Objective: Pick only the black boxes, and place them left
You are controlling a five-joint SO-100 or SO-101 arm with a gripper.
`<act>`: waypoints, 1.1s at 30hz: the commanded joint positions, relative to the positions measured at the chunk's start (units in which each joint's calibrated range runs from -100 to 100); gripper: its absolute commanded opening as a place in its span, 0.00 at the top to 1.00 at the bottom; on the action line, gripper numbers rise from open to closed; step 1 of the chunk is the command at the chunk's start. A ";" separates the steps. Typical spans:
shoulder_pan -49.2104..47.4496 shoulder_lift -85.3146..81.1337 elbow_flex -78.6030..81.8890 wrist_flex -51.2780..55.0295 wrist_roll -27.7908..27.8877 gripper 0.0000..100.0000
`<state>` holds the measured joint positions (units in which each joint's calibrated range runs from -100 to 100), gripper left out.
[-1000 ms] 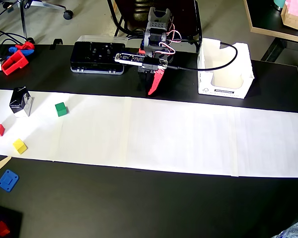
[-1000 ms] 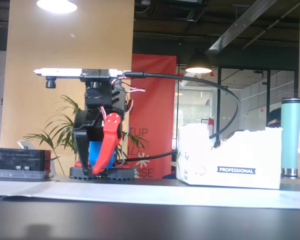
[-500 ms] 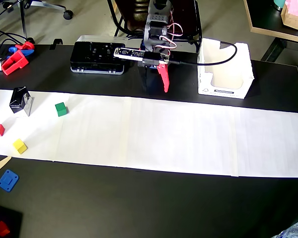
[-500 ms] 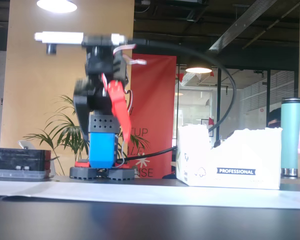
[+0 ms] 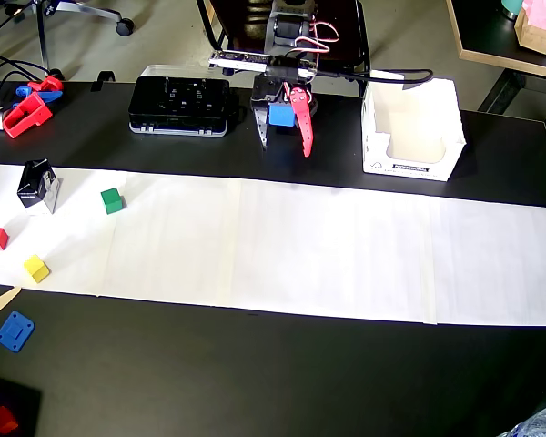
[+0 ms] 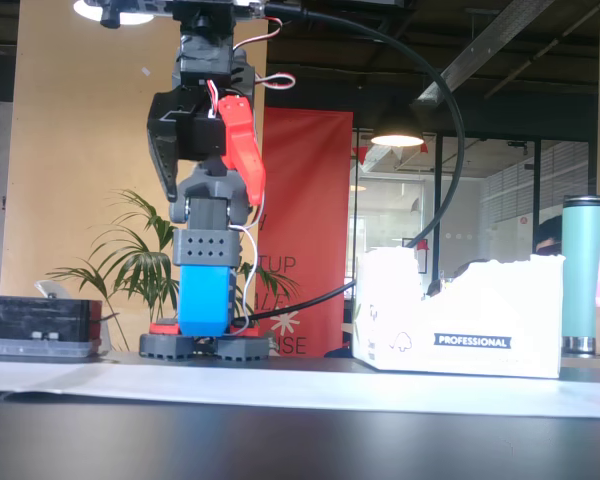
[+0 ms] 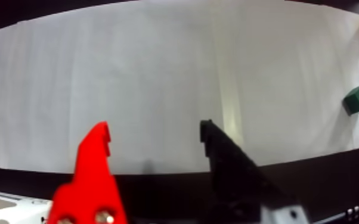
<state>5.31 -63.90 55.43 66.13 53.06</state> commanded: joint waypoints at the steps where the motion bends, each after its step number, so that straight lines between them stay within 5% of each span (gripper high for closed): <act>1: 0.11 1.60 -6.23 0.00 0.36 0.72; 33: 0.28 1.60 -3.57 -0.15 -0.01 0.72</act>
<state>5.31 -62.43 54.81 66.13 53.26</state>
